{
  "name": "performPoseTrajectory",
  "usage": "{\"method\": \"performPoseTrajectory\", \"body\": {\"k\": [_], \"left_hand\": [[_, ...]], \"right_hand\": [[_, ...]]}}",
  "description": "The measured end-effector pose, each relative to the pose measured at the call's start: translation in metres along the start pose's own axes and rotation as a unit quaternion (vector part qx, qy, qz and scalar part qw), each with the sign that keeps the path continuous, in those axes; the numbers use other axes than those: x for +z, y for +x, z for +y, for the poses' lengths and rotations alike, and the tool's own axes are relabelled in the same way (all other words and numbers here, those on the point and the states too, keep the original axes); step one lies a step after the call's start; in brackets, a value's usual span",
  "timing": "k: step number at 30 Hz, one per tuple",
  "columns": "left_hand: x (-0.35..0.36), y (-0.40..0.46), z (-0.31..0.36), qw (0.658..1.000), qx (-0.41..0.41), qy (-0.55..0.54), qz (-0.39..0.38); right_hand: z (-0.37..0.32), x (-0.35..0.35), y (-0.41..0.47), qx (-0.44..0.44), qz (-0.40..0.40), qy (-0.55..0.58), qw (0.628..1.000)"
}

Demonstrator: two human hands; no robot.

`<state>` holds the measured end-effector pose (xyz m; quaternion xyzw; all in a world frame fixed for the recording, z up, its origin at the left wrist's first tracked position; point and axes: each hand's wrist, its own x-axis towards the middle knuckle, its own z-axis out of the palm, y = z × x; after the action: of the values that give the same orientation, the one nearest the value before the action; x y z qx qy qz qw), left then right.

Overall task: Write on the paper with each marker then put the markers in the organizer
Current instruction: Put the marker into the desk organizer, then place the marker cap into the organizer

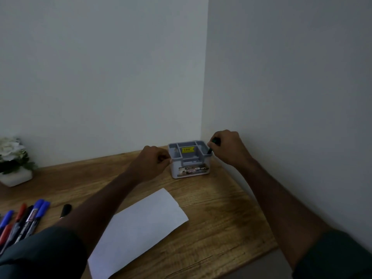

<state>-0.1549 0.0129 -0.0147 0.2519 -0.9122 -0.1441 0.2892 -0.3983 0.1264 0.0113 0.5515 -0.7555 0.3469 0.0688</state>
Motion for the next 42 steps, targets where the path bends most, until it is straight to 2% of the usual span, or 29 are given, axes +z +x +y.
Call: {"method": "performPoseTrajectory", "body": {"k": [5, 9, 11, 18, 26, 32, 37, 42], "left_hand": [[-0.011, -0.012, 0.000, 1.000, 0.004, 0.003, 0.001], [-0.024, -0.027, -0.005, 1.000, -0.006, -0.012, 0.011], [-0.030, -0.036, -0.009, 1.000, -0.014, -0.022, 0.016], [-0.065, -0.092, -0.026, 0.998, -0.057, 0.011, 0.010], [-0.120, -0.187, -0.078, 0.988, -0.140, 0.062, 0.020], [-0.137, -0.222, -0.104, 0.979, -0.190, 0.065, 0.040], [-0.139, -0.227, -0.111, 0.982, -0.171, 0.063, 0.047], [-0.140, -0.227, -0.116, 0.984, -0.159, 0.070, 0.033]], "right_hand": [[-0.001, 0.007, -0.005, 0.016, 0.004, 0.004, 1.000], [-0.022, -0.003, -0.019, 0.022, 0.116, 0.013, 0.993], [-0.047, -0.002, -0.029, -0.005, 0.138, 0.032, 0.990], [-0.148, 0.062, -0.071, -0.104, -0.017, 0.095, 0.990], [-0.236, 0.139, -0.116, -0.195, -0.187, 0.113, 0.956], [-0.281, 0.169, -0.133, -0.182, -0.229, 0.063, 0.954], [-0.300, 0.179, -0.138, -0.135, -0.283, 0.027, 0.949], [-0.301, 0.177, -0.132, -0.103, -0.265, 0.031, 0.958]]}}
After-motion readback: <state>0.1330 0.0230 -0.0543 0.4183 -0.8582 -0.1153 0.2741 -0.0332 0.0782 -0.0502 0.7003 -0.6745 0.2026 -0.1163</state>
